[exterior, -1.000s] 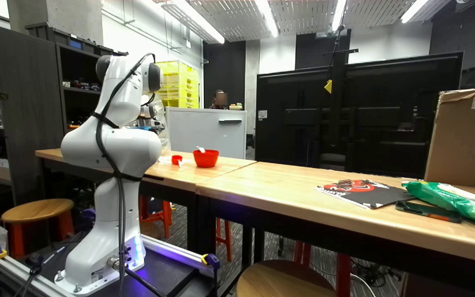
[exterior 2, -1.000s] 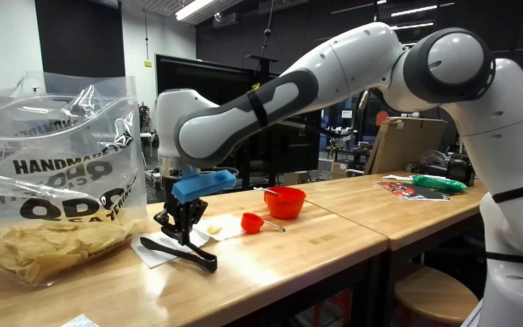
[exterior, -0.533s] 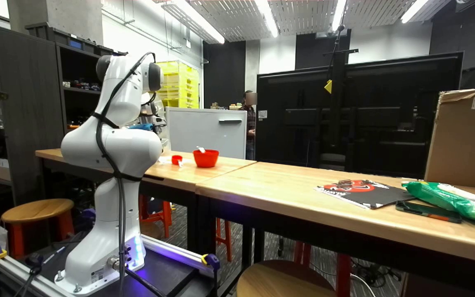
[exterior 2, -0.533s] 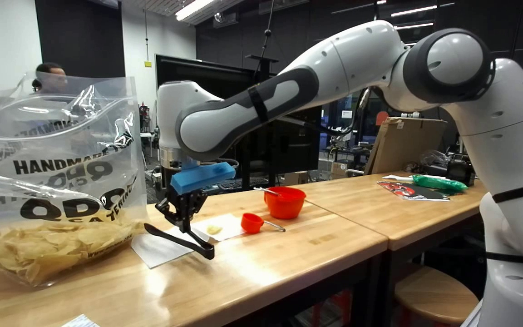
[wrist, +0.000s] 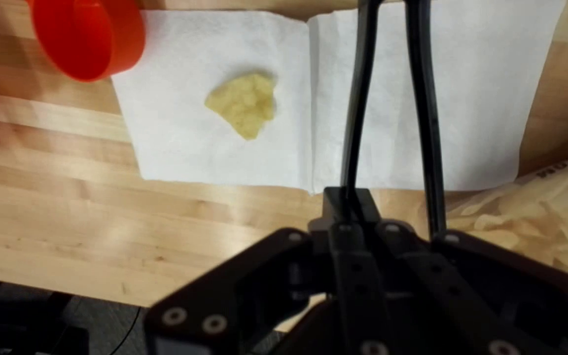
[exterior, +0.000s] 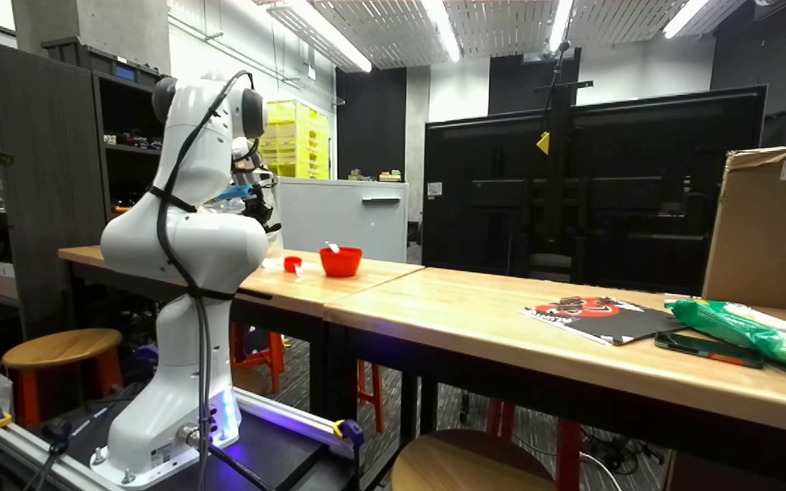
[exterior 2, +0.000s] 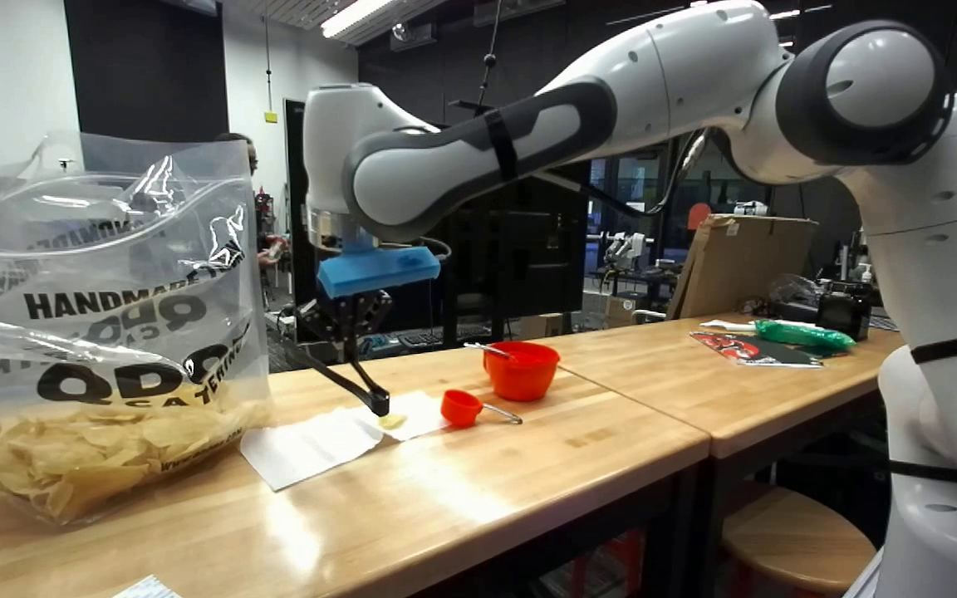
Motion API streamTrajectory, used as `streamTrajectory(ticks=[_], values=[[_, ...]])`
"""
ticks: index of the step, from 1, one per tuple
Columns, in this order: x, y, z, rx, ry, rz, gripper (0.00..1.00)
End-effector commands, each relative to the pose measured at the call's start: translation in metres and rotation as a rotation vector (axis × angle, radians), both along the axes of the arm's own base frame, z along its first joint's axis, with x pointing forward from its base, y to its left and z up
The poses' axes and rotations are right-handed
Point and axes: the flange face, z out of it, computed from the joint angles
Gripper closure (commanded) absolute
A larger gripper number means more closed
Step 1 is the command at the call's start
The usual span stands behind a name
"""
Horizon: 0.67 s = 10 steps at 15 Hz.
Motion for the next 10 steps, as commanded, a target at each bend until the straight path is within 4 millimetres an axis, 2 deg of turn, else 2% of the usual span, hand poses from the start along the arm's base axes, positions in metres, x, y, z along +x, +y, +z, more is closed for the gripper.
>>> streamTrajectory(ticks=[1,4,6,9,10], values=[[-0.015,-0.025,0.036,-0.014,-0.066,-0.089,0.99],[-0.025,-0.048,0.055,-0.014,-0.103,-0.146,0.99],[-0.032,-0.068,0.060,-0.021,-0.121,-0.181,0.99],[-0.046,-0.109,0.059,-0.043,-0.115,-0.226,0.99],[-0.052,-0.128,0.060,-0.054,-0.108,-0.244,0.99]])
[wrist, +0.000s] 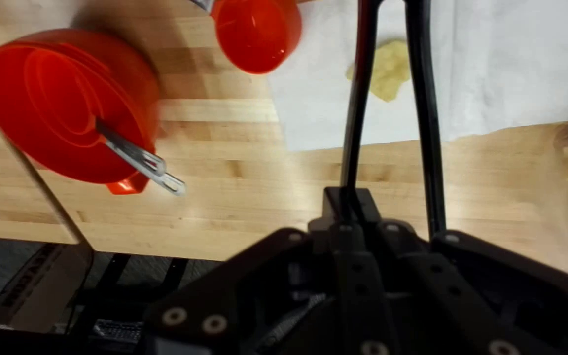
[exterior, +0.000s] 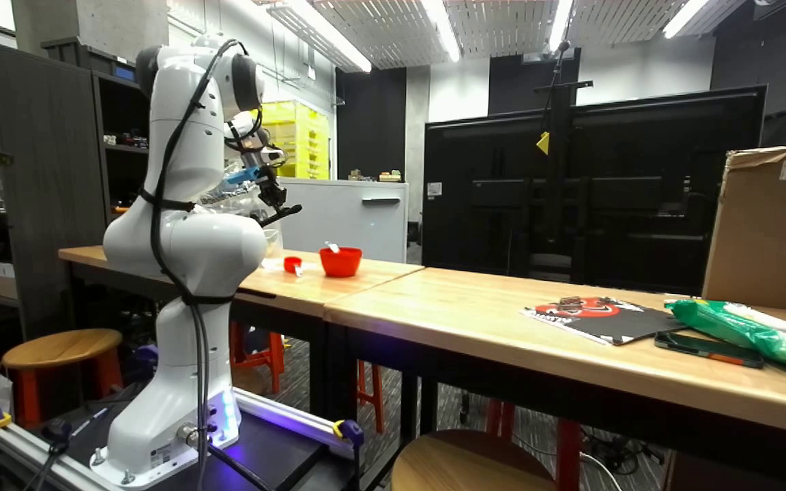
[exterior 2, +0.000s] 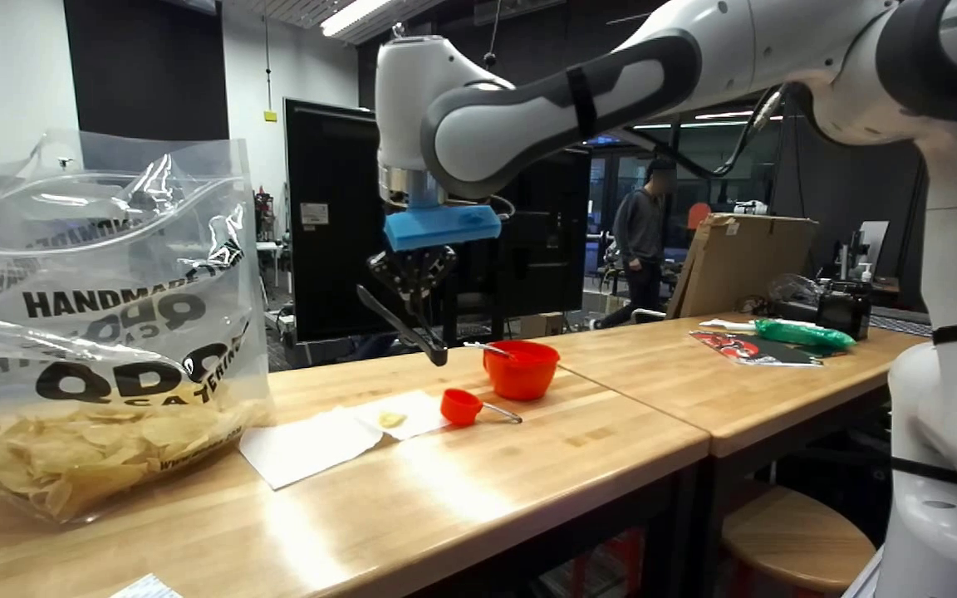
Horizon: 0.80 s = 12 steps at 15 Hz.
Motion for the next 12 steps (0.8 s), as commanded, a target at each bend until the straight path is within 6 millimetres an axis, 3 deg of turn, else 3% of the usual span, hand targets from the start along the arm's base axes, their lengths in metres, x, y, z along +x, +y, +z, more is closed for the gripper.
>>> streamTrajectory(ticks=[1,8,12], values=[[-0.035,-0.061,0.005,-0.037,-0.012,-0.070,0.99],[-0.090,-0.193,0.007,-0.097,0.021,-0.139,0.99],[-0.116,-0.256,-0.015,-0.130,0.064,-0.101,0.99]])
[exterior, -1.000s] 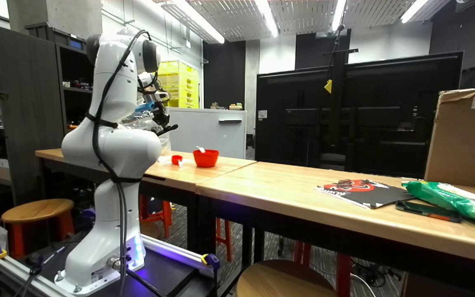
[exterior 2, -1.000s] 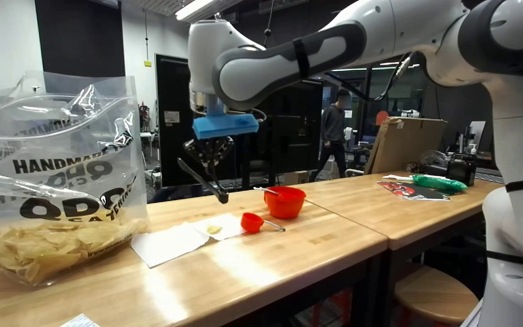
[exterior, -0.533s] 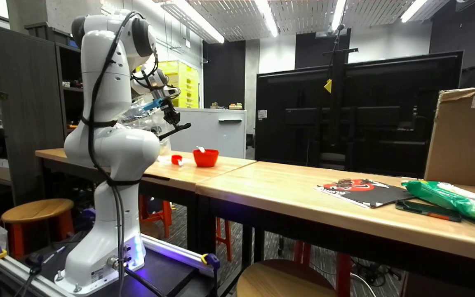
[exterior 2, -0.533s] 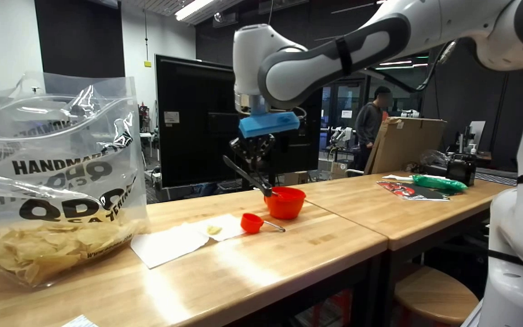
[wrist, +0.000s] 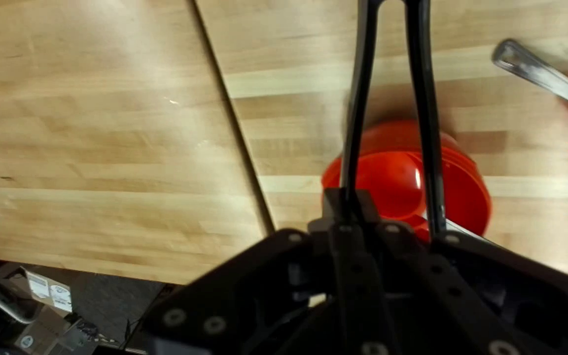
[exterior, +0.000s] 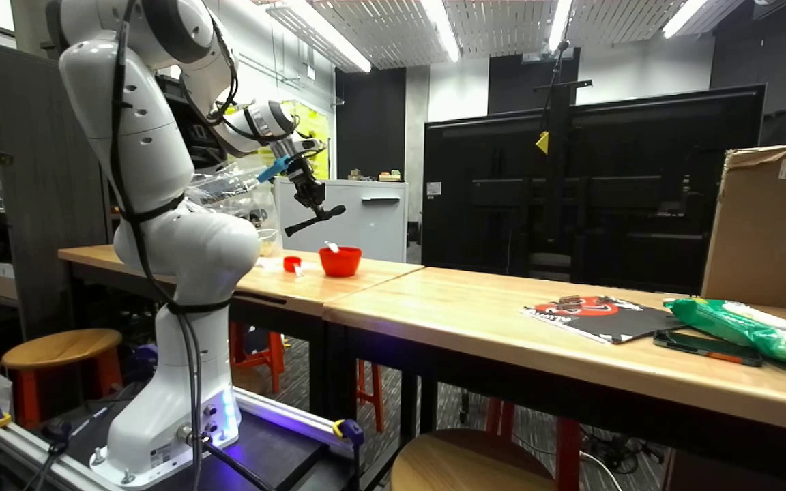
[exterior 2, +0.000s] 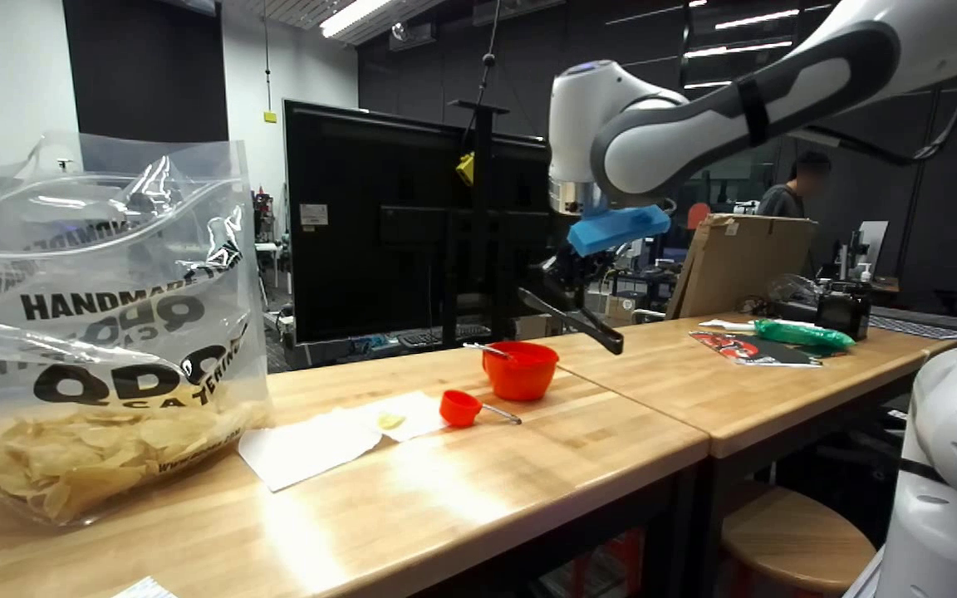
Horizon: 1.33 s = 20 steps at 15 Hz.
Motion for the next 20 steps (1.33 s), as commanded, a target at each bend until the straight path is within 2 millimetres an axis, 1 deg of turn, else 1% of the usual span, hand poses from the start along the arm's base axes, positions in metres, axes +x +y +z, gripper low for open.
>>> streamTrajectory(ticks=[1,3,4,7,9,13,16,20], values=[[-0.029,-0.044,-0.014,-0.022,0.012,0.056,0.99],[-0.034,-0.057,-0.019,-0.034,0.016,0.087,0.99],[-0.035,-0.061,-0.021,-0.040,0.016,0.098,0.99],[-0.034,-0.064,-0.026,-0.051,0.006,0.132,0.99],[-0.031,-0.062,-0.028,-0.052,-0.004,0.149,0.99],[-0.026,-0.051,-0.031,-0.062,-0.022,0.194,0.99],[-0.024,-0.043,-0.031,-0.060,-0.034,0.263,0.99],[-0.026,-0.036,-0.036,-0.023,-0.050,0.371,0.99]])
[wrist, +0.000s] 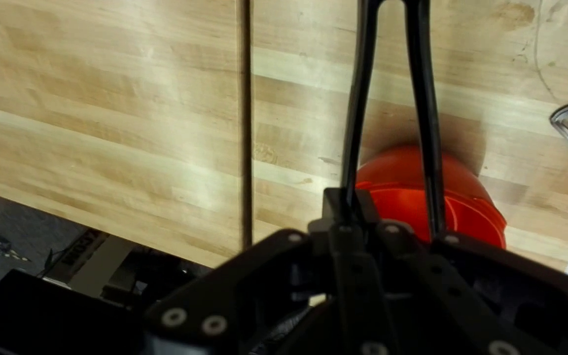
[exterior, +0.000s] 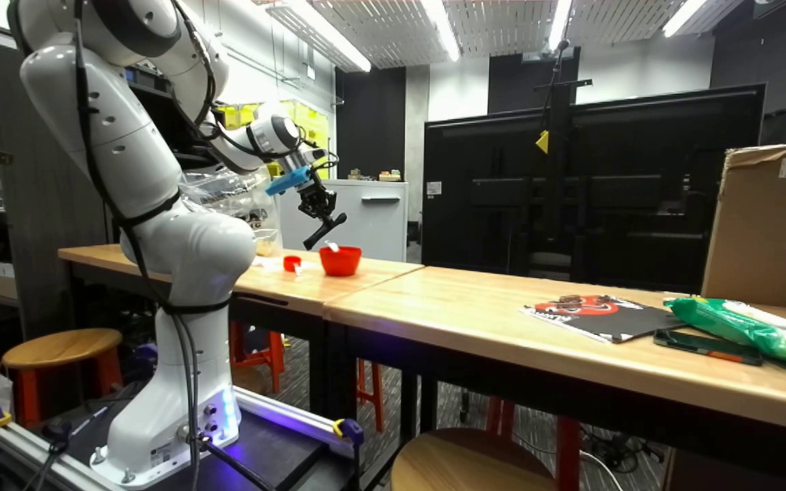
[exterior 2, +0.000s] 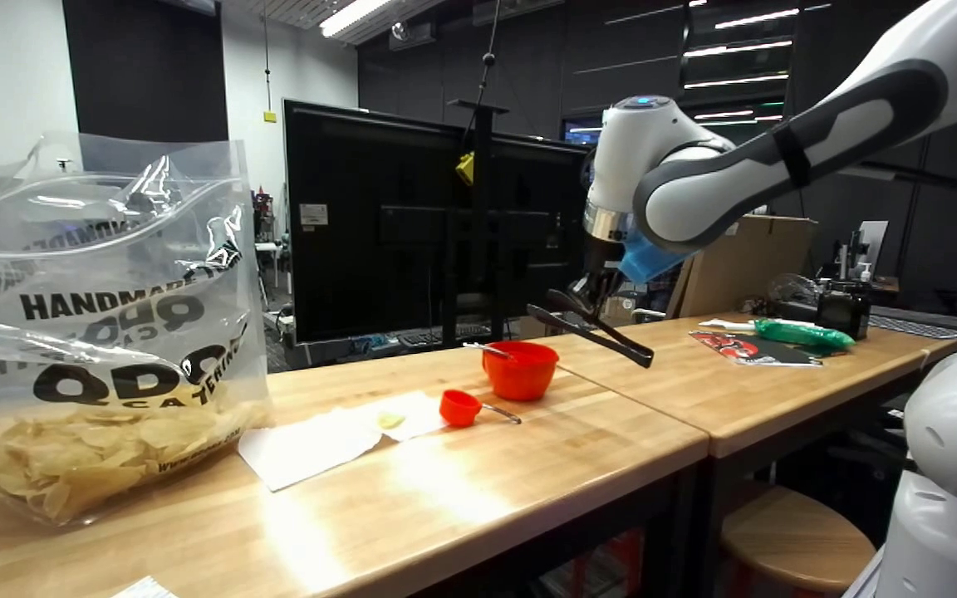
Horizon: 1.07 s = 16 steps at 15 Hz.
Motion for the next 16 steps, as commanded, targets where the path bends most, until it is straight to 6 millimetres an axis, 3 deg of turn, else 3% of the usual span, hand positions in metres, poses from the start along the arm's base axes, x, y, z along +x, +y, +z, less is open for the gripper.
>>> streamTrajectory(ticks=[1,10,14,15,16], values=[[-0.005,0.002,-0.006,0.053,-0.015,0.094,0.99],[-0.033,-0.023,-0.013,0.198,-0.116,0.144,0.99],[-0.047,-0.025,-0.029,0.208,-0.099,0.181,0.99],[-0.035,-0.021,-0.021,0.209,-0.088,0.192,0.99],[-0.037,-0.019,-0.025,0.210,-0.079,0.201,0.99]])
